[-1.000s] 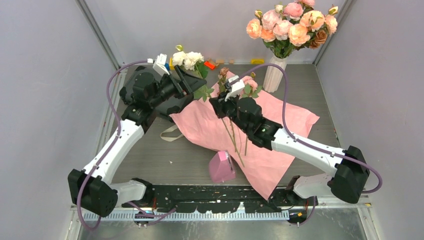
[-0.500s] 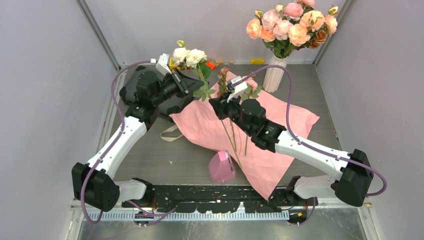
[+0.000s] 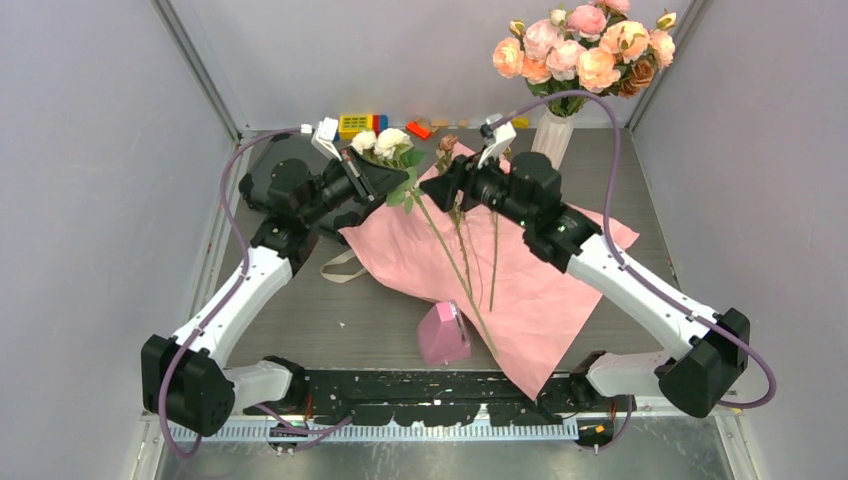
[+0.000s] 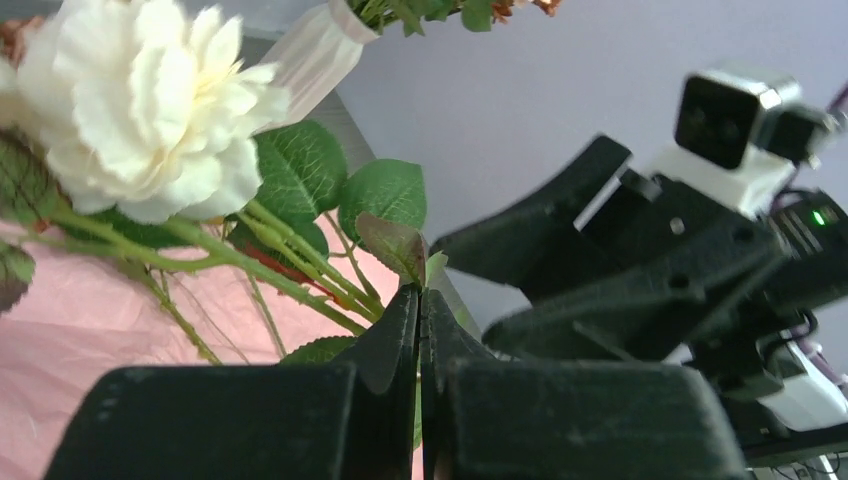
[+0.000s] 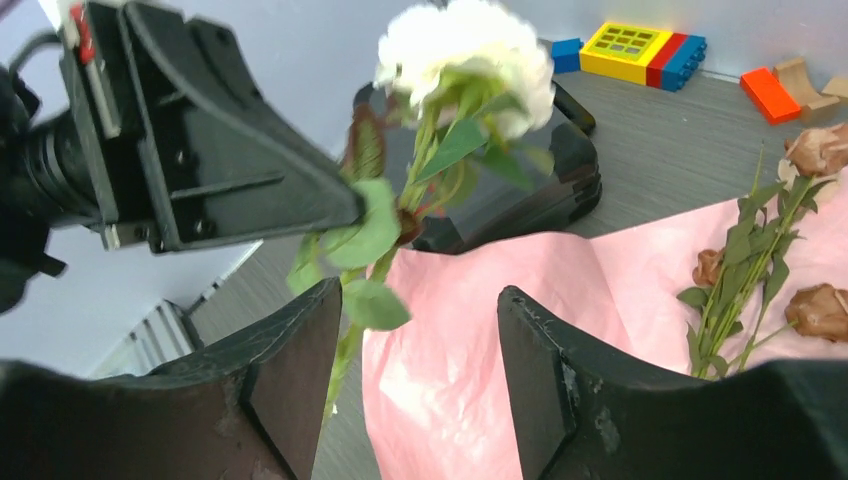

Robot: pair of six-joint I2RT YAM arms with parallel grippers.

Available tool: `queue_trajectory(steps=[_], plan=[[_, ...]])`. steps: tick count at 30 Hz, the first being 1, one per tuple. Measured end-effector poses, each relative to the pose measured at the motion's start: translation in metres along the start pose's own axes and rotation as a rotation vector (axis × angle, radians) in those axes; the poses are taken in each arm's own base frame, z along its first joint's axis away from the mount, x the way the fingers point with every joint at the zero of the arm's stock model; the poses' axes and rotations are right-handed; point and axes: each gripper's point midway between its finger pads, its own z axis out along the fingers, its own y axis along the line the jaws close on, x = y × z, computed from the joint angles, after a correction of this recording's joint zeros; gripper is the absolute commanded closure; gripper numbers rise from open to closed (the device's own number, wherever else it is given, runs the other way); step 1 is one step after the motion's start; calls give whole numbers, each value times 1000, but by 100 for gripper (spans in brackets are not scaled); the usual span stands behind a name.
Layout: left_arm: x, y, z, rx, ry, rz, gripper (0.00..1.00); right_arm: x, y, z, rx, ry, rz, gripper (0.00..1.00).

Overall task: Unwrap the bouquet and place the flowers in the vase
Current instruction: Pick up the fake flower from the wrapping paper.

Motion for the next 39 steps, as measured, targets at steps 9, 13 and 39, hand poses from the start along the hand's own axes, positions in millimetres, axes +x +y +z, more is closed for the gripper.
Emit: queue_trajectory(steps=[9,13,39], plan=[[-9,-31,-7,125,-26,73,100,-32,-4,10,-195,74,210,36],[-7,-32,-8,133,-21,77,100,-22,0,18,-276,165,325,38],[-7,-15,-6,79,-43,127,100,-1,21,13,-340,385,670,37]])
